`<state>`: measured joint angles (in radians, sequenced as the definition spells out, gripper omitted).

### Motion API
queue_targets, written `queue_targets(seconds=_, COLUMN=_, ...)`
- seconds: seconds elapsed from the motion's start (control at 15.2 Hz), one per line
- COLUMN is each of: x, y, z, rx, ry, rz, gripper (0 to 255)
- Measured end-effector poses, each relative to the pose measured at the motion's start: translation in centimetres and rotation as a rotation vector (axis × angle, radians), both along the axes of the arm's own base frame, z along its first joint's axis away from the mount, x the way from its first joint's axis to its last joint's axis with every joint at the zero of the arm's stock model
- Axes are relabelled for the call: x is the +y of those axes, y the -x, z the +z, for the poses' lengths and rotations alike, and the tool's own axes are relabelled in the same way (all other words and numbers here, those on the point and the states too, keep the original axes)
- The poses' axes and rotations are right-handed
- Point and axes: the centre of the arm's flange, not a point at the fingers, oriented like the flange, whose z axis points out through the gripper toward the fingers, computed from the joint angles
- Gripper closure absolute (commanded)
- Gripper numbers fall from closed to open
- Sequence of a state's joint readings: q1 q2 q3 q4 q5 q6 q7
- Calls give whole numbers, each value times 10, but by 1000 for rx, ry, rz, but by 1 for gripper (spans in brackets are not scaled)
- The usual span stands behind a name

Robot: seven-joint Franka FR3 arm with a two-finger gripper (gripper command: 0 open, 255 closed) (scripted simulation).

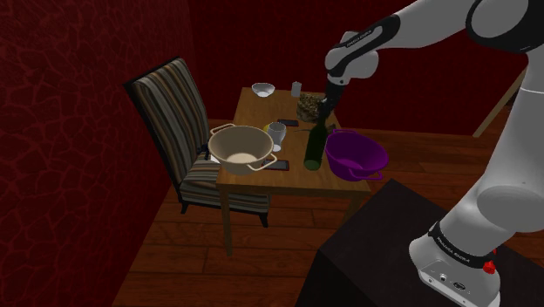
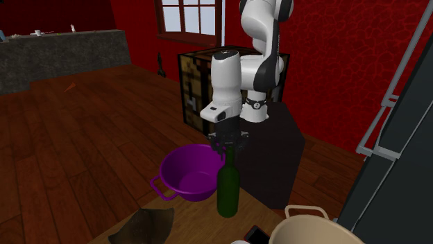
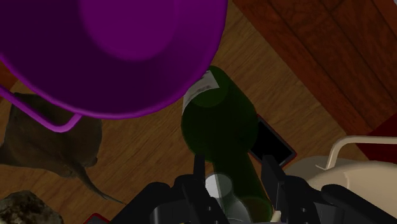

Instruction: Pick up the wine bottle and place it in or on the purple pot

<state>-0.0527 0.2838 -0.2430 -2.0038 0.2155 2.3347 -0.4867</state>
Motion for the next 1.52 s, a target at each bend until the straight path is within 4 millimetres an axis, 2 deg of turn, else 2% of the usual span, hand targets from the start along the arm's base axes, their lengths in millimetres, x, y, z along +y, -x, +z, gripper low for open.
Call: queue_targets(seconds=1.52, x=1, y=0, z=123, rx=0, ry=0, rz=0, gripper=255)
